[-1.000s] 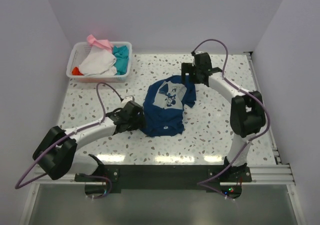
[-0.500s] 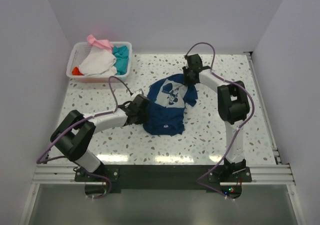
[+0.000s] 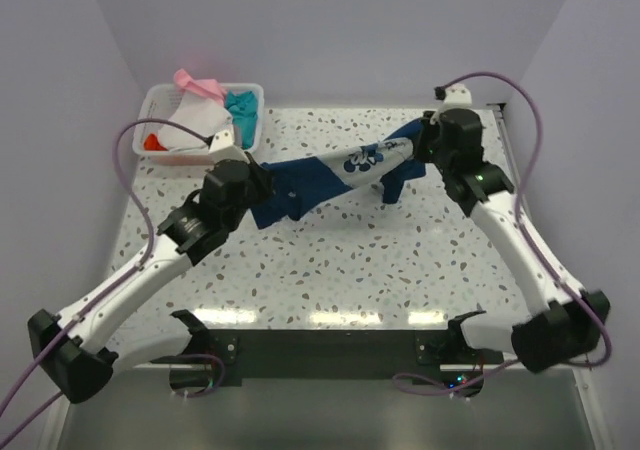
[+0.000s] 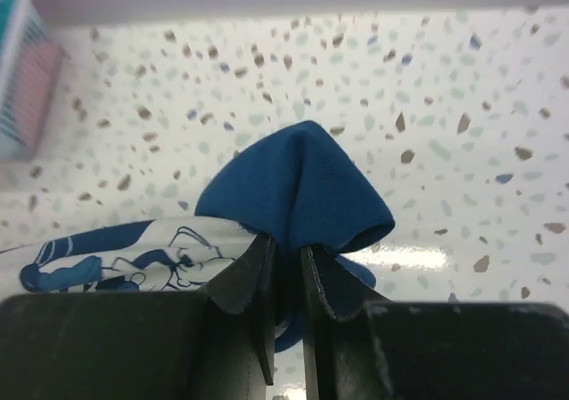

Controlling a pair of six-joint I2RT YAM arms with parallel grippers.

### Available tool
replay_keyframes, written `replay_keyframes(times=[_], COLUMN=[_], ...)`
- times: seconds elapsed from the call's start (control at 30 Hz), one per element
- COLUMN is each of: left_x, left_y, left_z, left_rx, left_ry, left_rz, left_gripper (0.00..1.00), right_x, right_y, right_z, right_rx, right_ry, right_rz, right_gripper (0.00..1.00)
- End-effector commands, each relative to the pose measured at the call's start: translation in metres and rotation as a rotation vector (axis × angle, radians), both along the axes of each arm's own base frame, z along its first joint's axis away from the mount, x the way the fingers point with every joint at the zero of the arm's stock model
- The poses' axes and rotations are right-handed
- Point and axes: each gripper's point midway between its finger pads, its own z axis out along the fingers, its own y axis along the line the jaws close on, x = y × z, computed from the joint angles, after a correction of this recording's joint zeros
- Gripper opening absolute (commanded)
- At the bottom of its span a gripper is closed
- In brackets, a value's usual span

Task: Fold and stack the t-shirts
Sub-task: Flatten the tshirt out

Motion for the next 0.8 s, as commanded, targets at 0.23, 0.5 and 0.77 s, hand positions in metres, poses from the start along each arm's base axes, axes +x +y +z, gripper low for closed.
replay_keyframes(times=[0.23,0.5,0.77], left_x=[-0.066,-0.077,0.007], left_y=[0.008,0.014,0.034], left_z=[0.19,0.201,0.038], left_rx=[-0.267,-0.282,0.046], left_ry=[-0.487,-0.499,-0.017], left_rz=[-0.246,-0.253,0.078], left_gripper=[0.0,0.0,0.03], right_x=[-0.152,-0.22,-0.151], right_y=[-0.037,-0.045,-0.063], right_z=[0.149,0.17,0.005], right_rx=[0.208,0.291,0.092], right_ry=[-0.347,-0.374,0.077], right_rz=[0.026,0.074,-0.199], right_gripper=[0.22,0.29,0.41])
